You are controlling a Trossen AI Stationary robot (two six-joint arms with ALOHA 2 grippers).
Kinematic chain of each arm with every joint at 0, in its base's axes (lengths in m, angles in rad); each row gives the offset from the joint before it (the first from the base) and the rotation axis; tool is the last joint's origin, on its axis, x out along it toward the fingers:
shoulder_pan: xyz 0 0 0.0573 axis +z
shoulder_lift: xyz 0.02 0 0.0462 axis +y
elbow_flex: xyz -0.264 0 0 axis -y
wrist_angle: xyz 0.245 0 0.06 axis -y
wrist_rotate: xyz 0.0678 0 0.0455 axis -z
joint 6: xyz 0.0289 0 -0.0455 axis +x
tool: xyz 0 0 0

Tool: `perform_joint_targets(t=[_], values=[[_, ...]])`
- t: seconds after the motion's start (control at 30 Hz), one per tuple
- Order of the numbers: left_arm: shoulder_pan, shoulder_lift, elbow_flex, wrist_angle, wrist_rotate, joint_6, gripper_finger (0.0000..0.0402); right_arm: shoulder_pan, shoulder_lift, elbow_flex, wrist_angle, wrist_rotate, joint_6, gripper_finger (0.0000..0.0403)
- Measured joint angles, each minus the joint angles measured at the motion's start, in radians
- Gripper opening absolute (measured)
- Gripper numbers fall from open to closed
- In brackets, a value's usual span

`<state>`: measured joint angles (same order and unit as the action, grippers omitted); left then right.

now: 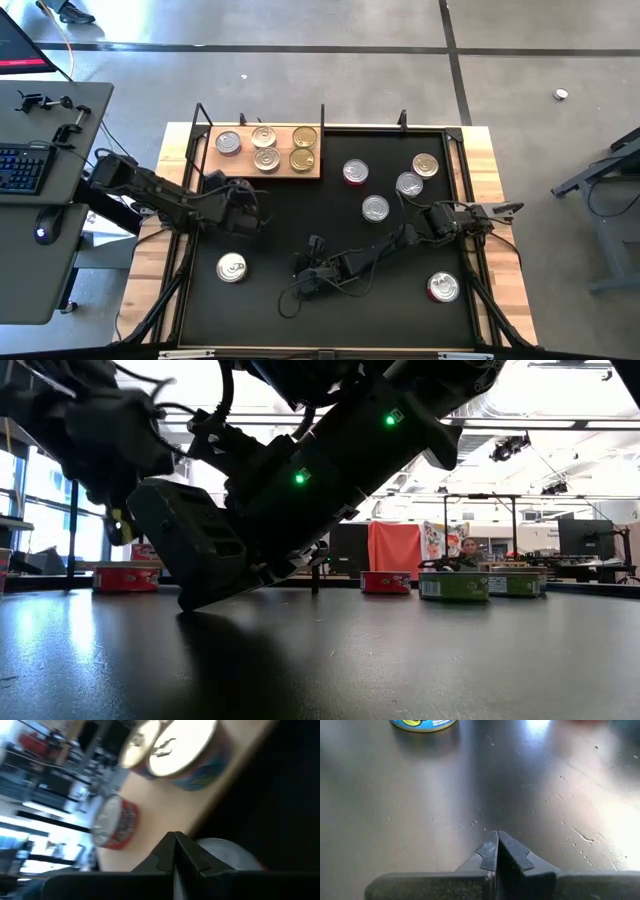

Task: Stack canned seafood by type on shelf
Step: Put the red tuna can on the shelf aligned with the other red tuna can

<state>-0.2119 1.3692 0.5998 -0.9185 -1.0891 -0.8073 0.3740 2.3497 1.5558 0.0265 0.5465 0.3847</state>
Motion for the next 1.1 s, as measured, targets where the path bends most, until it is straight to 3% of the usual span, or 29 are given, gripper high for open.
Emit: perform_joint_targets(t=[0.13,0.33,0.5,0.63,0.83,1.1], values=[[-0.069,-0.025,0.007,0.005,0.071,-0.095,0.003,0.0,0.0,0.0,0.0,0.0,0.0,0.0],[-0.099,-0.063,-0.081,0.08,0.121,-0.232,0.0121,0.0,0.0,0.0,0.0,0.0,0.0,0.0],[-0.07,-0.099,-0.195,0.313,0.163,-0.196,0.02,0.0,0.0,0.0,0.0,0.0,0.0,0.0],[-0.034,-0.112,-0.272,0.475,0.19,-0.127,0.0233,0.0,0.0,0.0,0.0,0.0,0.0,0.0],[0.012,-0.114,-0.352,0.591,0.172,-0.056,0.0213,0.0,0.0,0.0,0.0,0.0,0.0,0.0],[0.011,-0.117,-0.403,0.684,0.187,0.043,0.0116,0.0,0.0,0.0,0.007,-0.001,0.0,0.0]])
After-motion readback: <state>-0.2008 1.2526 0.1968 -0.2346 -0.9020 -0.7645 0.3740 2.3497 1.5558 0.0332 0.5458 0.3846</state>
